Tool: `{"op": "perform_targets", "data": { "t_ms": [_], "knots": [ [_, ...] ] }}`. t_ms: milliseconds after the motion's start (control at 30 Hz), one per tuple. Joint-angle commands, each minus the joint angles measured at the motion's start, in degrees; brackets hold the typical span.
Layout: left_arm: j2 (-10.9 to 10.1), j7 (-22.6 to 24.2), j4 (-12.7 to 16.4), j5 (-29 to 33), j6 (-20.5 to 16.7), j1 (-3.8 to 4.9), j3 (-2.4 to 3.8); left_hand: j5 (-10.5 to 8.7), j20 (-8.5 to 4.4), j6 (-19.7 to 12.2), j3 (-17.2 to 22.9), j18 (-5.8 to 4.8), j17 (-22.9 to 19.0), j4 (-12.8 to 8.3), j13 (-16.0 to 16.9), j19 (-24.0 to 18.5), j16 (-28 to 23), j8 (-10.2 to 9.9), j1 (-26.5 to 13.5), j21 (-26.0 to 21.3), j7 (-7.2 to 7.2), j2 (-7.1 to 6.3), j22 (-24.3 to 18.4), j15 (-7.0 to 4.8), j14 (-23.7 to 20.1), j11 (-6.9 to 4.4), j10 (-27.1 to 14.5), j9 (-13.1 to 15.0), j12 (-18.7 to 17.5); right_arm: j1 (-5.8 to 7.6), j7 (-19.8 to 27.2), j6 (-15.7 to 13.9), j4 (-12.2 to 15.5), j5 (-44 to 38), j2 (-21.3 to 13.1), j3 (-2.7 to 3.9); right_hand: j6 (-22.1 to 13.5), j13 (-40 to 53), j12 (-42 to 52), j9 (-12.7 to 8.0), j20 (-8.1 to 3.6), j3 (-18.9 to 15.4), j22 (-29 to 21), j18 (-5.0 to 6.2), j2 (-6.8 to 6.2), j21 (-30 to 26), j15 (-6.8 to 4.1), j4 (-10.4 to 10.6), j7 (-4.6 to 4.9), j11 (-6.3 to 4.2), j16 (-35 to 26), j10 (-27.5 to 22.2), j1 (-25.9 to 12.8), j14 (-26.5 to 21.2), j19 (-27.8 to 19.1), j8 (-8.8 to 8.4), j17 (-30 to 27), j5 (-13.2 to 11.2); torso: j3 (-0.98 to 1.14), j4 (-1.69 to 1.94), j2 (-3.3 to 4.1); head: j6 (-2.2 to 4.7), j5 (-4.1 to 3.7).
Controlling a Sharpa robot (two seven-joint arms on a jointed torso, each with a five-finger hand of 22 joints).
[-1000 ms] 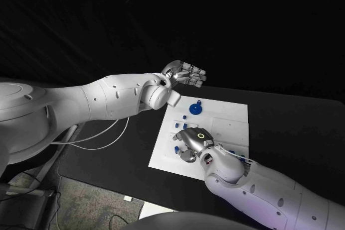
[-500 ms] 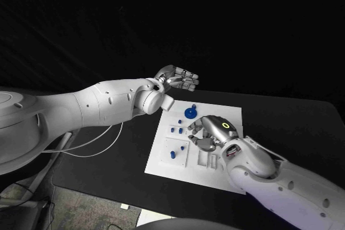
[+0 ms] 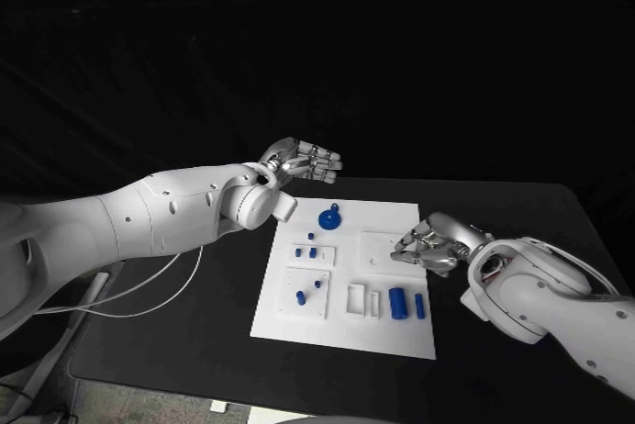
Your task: Assemble the parts on the task board
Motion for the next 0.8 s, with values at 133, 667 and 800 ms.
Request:
{"op": "perform_targets", "data": {
  "t_ms": [133,667,800],
  "knots": [
    [-0.85,2.75,1.70,0.89,1.82,-0.41,0.04,0.08,0.38,-0.74,-8.10,-0.48,0.11,2.68,0.02,0.90,-0.17,-0.05,0.71,-0.15,-0.08,0.41,-4.22,-0.01,0.07,-0.01,0.30,0.03,0.00,0.69,-13.46,13.21,-1.17,11.60,-0.91,0.17,0.66,5.69,3.82,2.77,-0.05,-0.10,5.75,-1.06,0.75,5.26,-0.05,1.51,-0.84,-0.08,2.74,1.62,-3.51,0.45,2.80,-0.03,5.23,-0.26,-0.11,-0.37,-0.56,-0.12,-1.30],
    [-2.39,4.20,3.72,0.34,3.98,-0.53,0.05,-0.06,0.48,-0.83,-11.18,-1.15,0.14,4.03,0.03,0.83,-0.18,-0.05,0.17,0.09,-0.30,-0.64,-10.39,0.09,-0.18,-0.21,0.70,0.04,-0.01,1.65,-19.97,17.80,-5.45,13.58,1.75,-2.08,0.78,7.62,1.50,1.44,0.08,-1.52,6.00,-1.02,0.01,8.72,0.06,4.00,-0.64,0.07,2.34,2.77,-7.46,0.99,2.02,-0.02,8.29,0.15,-0.45,-0.50,-0.76,-0.04,-2.96],
    [-2.37,4.43,3.79,0.29,4.37,-0.53,0.05,-0.01,0.46,-0.67,-11.19,-1.30,0.13,4.15,0.04,0.63,-0.19,-0.04,0.02,0.11,-0.56,-0.54,-10.66,-0.03,-0.23,-0.57,1.10,0.05,0.00,1.78,-20.04,17.36,-6.50,13.14,2.93,-2.88,0.66,9.09,2.27,1.31,0.13,-1.35,6.02,-0.97,-0.46,9.24,0.11,4.37,-0.54,0.16,2.29,2.83,-7.41,1.15,1.89,0.01,8.92,0.11,-0.44,-0.31,-0.67,-0.07,-3.46]
  ]
}}
